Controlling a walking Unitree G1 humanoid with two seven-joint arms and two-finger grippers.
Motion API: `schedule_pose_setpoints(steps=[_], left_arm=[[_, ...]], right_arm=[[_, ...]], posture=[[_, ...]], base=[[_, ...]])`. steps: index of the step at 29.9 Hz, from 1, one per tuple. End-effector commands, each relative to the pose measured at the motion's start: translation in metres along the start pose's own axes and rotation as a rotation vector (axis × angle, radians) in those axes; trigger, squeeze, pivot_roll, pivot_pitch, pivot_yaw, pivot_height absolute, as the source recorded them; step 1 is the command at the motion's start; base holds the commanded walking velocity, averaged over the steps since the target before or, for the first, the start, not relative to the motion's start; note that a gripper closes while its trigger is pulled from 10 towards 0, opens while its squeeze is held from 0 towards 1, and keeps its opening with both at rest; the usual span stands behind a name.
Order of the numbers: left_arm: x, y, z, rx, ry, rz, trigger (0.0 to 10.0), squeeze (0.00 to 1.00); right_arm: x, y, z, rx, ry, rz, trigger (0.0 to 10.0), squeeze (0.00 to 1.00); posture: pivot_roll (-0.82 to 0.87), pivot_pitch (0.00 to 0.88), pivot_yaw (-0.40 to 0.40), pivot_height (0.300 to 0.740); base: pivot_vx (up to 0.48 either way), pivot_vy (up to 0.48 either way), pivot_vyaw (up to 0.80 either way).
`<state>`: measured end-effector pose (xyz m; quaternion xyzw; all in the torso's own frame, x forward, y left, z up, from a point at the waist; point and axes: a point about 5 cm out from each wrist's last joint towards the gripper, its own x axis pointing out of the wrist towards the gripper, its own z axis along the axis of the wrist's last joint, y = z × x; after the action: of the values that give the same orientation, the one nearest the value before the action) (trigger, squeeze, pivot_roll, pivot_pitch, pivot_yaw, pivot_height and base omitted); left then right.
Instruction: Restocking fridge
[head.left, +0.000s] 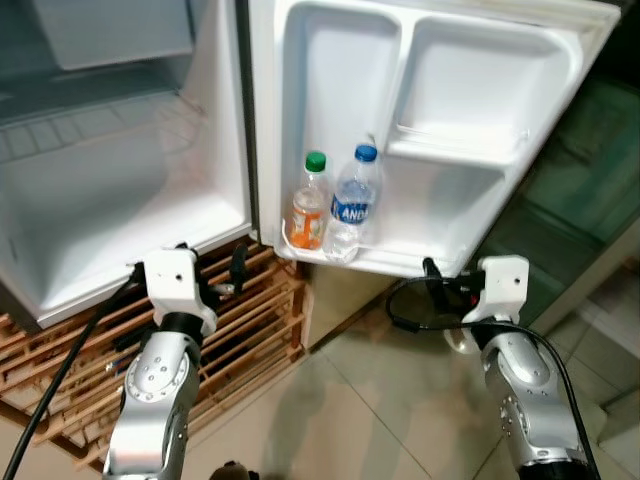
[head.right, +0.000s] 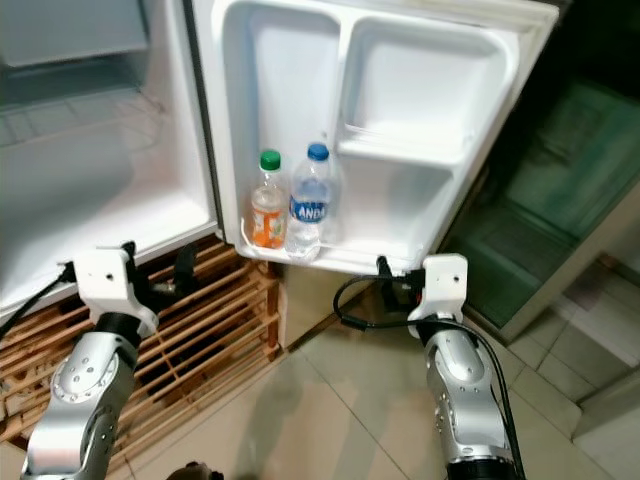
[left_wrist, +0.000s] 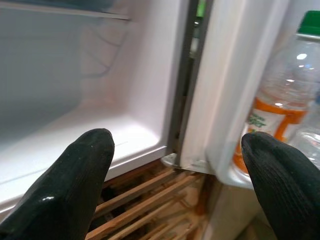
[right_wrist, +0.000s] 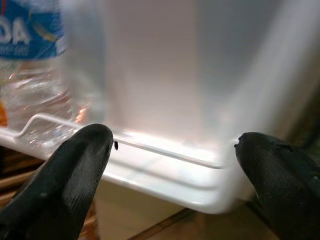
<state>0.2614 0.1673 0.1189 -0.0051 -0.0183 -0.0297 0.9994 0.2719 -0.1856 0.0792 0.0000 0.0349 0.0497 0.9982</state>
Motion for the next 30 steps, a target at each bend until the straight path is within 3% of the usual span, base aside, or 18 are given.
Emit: schedule_pose_setpoints(steps=[1,2,7,10,12,14,20,22,23,25,26,28,29,30], left_arm=[[0.001,-0.004,-0.002,0.008,-0.001,-0.026,10.0,0.00],[0.003,-0.012,-0.001,0.021,-0.014,-0.060,10.0,0.00],[0.005,-0.015,0.004,0.044,-0.045,-0.098,10.0,0.00],[0.001,-0.008,0.002,0.038,-0.038,-0.083,10.0,0.00],[-0.010,-0.004,-0.006,0.028,-0.003,-0.062,10.0,0.00],[-0.014,-0.003,-0.007,0.009,0.007,-0.039,10.0,0.00],[-0.008,-0.008,0.010,0.013,-0.056,-0.074,10.0,0.00],[-0.003,-0.011,0.010,0.010,-0.056,-0.089,10.0,0.00],[0.001,-0.012,0.008,0.015,-0.048,-0.092,10.0,0.00],[0.010,-0.015,0.000,0.032,0.003,-0.116,10.0,0.00],[0.017,-0.013,-0.006,0.044,0.038,-0.114,10.0,0.00],[0.018,-0.013,-0.006,0.046,0.044,-0.110,10.0,0.00],[0.021,-0.011,-0.007,0.046,0.052,-0.113,10.0,0.00],[0.026,-0.008,-0.009,0.055,0.062,-0.118,10.0,0.00]], right_arm=[[0.002,0.001,0.003,-0.001,-0.020,0.014,10.0,0.00],[0.001,0.001,0.002,-0.013,-0.025,0.021,10.0,0.00],[0.002,0.010,0.007,-0.032,-0.054,0.085,10.0,0.00],[0.001,0.023,0.006,-0.051,-0.058,0.141,10.0,0.00],[0.001,0.045,0.013,-0.060,-0.084,0.244,10.0,0.00],[-0.001,0.052,0.014,-0.047,-0.080,0.283,10.0,0.00],[-0.018,0.053,0.002,-0.028,-0.037,0.348,10.0,0.00],[-0.027,0.045,-0.012,-0.040,0.021,0.348,10.0,0.00],[-0.034,0.039,-0.028,-0.080,0.102,0.368,10.0,0.00],[-0.045,0.020,-0.061,-0.162,0.281,0.324,10.0,0.00],[-0.058,0.002,-0.088,-0.168,0.452,0.244,10.0,0.00],[-0.060,-0.001,-0.093,-0.162,0.486,0.228,10.0,0.00],[-0.069,-0.007,-0.104,-0.172,0.559,0.221,10.0,0.00],[-0.088,-0.023,-0.126,-0.230,0.723,0.221,10.0,0.00]], posture=[[-0.12,0.000,-0.041,0.740],[-0.13,0.000,-0.033,0.740],[-0.12,0.000,-0.046,0.740],[-0.08,0.000,-0.067,0.740],[-0.06,0.000,-0.087,0.740],[-0.06,0.000,-0.098,0.740],[-0.08,0.000,-0.082,0.740],[-0.09,0.000,-0.067,0.740],[-0.13,0.000,-0.009,0.740],[-0.16,0.000,0.011,0.740],[-0.17,0.000,0.018,0.740],[-0.17,0.000,0.018,0.740],[-0.18,0.000,0.027,0.740],[-0.19,0.000,0.034,0.740]], base=[[0.000,-0.442,0.68],[0.000,-0.439,0.68],[0.000,-0.442,0.67],[0.000,-0.445,0.66],[0.000,-0.450,0.64],[0.000,-0.450,0.63],[0.000,-0.450,0.62],[0.000,-0.450,0.61],[0.000,-0.450,0.63],[0.000,-0.360,0.57],[0.000,0.000,0.00],[0.000,0.000,0.00],[0.000,0.000,0.00],[0.000,0.000,0.00]])
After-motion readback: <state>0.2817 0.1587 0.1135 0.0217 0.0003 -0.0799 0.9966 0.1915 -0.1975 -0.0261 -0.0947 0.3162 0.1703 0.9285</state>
